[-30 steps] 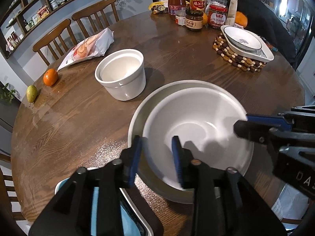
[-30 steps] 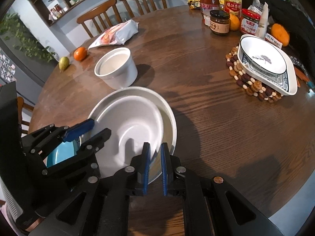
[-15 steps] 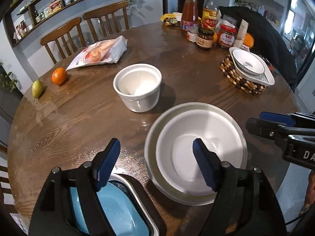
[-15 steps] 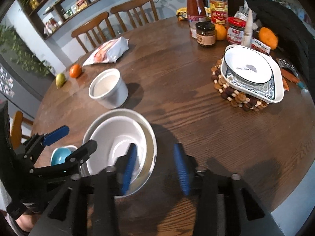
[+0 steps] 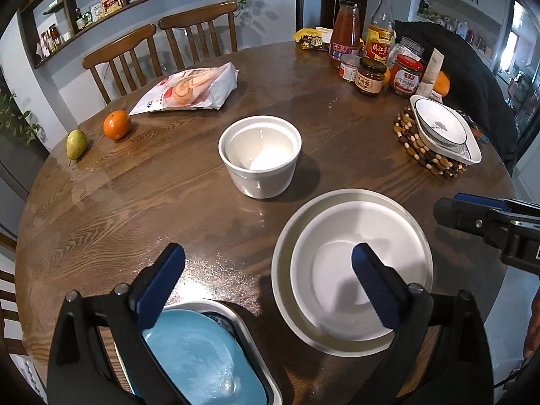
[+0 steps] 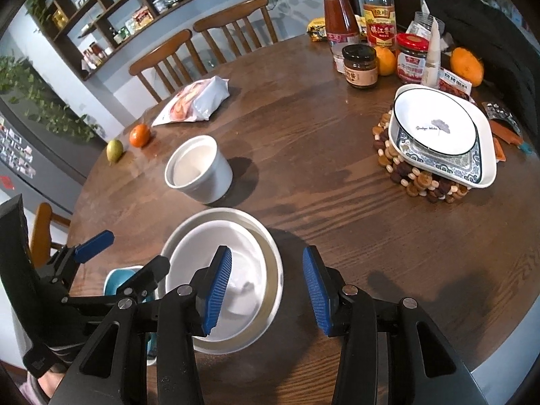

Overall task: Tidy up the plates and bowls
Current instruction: 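Open both grippers and withdraw from the nested bowls, then move both open grippers toward the white ramekin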

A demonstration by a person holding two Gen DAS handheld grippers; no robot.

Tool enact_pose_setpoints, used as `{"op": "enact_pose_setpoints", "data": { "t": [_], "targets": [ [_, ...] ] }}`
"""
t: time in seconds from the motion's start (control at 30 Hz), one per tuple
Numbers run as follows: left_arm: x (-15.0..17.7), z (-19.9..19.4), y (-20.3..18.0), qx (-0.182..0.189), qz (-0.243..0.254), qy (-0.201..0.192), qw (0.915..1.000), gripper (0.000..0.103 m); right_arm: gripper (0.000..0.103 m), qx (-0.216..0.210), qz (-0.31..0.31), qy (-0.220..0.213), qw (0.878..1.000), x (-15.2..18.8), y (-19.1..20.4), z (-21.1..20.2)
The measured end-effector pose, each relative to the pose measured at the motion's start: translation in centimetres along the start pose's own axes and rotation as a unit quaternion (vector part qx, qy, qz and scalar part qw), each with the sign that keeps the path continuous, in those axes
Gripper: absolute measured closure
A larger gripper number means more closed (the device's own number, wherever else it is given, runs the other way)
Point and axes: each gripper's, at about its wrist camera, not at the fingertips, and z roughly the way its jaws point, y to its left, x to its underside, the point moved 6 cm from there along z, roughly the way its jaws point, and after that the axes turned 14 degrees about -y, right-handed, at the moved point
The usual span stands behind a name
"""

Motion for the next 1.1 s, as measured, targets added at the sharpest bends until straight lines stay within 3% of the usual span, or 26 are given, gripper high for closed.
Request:
{"op": "enact_pose_setpoints", "data": {
  "t": [0.47, 1.1],
  "targets": [
    [-1.1, 0.1, 1.1, -0.018, -0.006, -0.005, 0.9998, 0.003, 0.058, -0.014, -0.014, -0.007, 1.000, -1.7, 1.1, 0.5],
    [-5.0, 0.9, 3.7, -0.057, -0.018, -0.028, 0.9978, 0.003, 0.058, -0.041, -0.050, -0.011, 0.998, -5.5, 3.7, 3.2]
  ]
}}
